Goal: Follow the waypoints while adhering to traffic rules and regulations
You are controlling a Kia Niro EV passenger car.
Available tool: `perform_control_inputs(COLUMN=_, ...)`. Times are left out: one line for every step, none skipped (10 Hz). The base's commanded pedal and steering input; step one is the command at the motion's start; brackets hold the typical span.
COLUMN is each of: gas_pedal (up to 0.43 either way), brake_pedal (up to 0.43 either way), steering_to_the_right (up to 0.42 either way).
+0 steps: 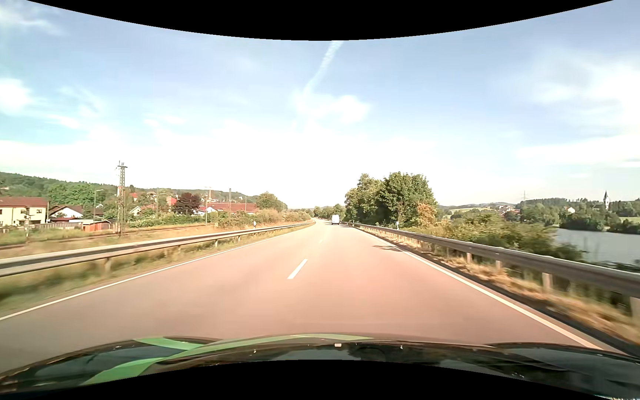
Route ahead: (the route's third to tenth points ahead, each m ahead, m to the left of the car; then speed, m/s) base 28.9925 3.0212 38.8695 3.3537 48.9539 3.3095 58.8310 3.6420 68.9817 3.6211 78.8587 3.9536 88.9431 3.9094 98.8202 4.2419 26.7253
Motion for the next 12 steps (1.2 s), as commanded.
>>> perform_control_inputs(gas_pedal=0.268, brake_pedal=0.0, steering_to_the_right=-0.002)
perform_control_inputs(gas_pedal=0.26, brake_pedal=0.0, steering_to_the_right=-0.001)
perform_control_inputs(gas_pedal=0.26, brake_pedal=0.0, steering_to_the_right=-0.002)
perform_control_inputs(gas_pedal=0.26, brake_pedal=0.0, steering_to_the_right=-0.002)
perform_control_inputs(gas_pedal=0.268, brake_pedal=0.0, steering_to_the_right=-0.002)
perform_control_inputs(gas_pedal=0.268, brake_pedal=0.0, steering_to_the_right=-0.001)
perform_control_inputs(gas_pedal=0.268, brake_pedal=0.0, steering_to_the_right=-0.002)
perform_control_inputs(gas_pedal=0.26, brake_pedal=0.0, steering_to_the_right=-0.002)
perform_control_inputs(gas_pedal=0.248, brake_pedal=0.0, steering_to_the_right=-0.003)
perform_control_inputs(gas_pedal=0.228, brake_pedal=0.0, steering_to_the_right=-0.003)
perform_control_inputs(gas_pedal=0.228, brake_pedal=0.0, steering_to_the_right=-0.003)
perform_control_inputs(gas_pedal=0.228, brake_pedal=0.0, steering_to_the_right=-0.003)
